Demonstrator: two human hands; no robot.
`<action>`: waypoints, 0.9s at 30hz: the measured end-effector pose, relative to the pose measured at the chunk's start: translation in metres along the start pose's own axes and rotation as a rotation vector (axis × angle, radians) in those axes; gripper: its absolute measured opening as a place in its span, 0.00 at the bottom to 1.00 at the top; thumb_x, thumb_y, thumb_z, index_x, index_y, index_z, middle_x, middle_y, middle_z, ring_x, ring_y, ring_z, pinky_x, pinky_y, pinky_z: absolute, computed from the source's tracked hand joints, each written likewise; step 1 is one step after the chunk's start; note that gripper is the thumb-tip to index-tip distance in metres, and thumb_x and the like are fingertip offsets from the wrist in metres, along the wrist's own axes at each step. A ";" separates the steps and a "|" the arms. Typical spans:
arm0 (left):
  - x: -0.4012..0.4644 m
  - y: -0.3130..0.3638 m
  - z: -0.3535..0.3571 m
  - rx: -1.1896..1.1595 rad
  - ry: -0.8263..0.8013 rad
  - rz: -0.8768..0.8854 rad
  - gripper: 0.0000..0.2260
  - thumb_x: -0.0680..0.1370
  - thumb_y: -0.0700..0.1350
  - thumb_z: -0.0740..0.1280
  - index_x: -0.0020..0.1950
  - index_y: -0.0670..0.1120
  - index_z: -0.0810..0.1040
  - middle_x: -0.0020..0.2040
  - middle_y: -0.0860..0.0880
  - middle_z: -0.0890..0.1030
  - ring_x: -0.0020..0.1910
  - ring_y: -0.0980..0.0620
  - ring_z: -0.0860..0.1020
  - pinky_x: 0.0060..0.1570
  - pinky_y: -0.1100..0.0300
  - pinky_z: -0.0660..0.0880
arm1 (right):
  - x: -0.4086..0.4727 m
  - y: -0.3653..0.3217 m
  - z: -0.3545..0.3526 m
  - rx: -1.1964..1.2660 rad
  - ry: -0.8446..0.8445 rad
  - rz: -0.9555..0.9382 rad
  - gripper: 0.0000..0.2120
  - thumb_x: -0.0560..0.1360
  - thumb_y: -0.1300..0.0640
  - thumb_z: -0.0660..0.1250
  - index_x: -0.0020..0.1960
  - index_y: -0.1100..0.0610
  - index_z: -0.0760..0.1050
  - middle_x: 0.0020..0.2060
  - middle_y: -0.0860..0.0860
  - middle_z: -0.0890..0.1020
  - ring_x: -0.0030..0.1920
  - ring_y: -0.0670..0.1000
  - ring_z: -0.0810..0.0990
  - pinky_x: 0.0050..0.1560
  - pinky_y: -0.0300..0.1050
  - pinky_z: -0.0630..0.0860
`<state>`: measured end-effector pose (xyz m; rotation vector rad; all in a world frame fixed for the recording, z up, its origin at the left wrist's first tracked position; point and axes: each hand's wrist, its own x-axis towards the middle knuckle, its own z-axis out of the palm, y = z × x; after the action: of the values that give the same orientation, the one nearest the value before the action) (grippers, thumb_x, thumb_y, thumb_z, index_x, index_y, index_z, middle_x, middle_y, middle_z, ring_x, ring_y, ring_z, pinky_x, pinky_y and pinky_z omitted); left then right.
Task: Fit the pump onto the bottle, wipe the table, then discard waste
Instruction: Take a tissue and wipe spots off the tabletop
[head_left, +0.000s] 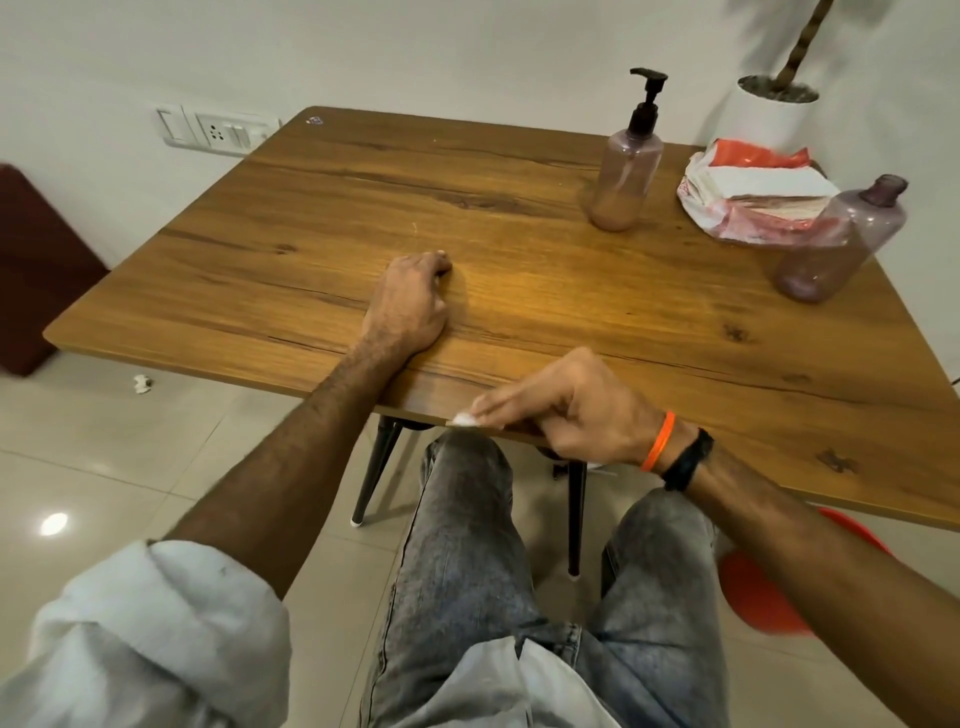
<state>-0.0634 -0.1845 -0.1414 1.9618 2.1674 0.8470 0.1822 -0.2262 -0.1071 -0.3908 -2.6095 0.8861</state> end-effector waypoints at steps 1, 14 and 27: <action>0.000 0.001 0.000 -0.002 -0.003 -0.003 0.17 0.79 0.40 0.58 0.68 0.43 0.74 0.69 0.45 0.74 0.69 0.46 0.70 0.70 0.52 0.65 | 0.003 0.005 -0.004 0.008 0.083 0.057 0.24 0.66 0.75 0.61 0.55 0.57 0.83 0.55 0.49 0.84 0.58 0.45 0.82 0.54 0.50 0.81; -0.002 0.004 -0.002 -0.014 -0.004 -0.002 0.17 0.79 0.38 0.58 0.68 0.42 0.74 0.70 0.44 0.74 0.69 0.45 0.69 0.71 0.52 0.64 | -0.005 -0.014 0.012 -0.069 -0.115 -0.073 0.23 0.63 0.75 0.65 0.54 0.60 0.84 0.54 0.53 0.84 0.59 0.47 0.81 0.60 0.42 0.78; -0.001 -0.002 0.001 -0.023 -0.029 -0.012 0.17 0.79 0.41 0.59 0.67 0.44 0.74 0.69 0.46 0.74 0.69 0.46 0.70 0.70 0.48 0.66 | -0.004 -0.005 0.013 -0.207 0.065 0.157 0.23 0.68 0.74 0.65 0.59 0.60 0.81 0.62 0.52 0.80 0.65 0.47 0.76 0.70 0.41 0.69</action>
<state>-0.0649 -0.1848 -0.1433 1.9365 2.1412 0.8326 0.1796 -0.2378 -0.1145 -0.6762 -2.6459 0.6392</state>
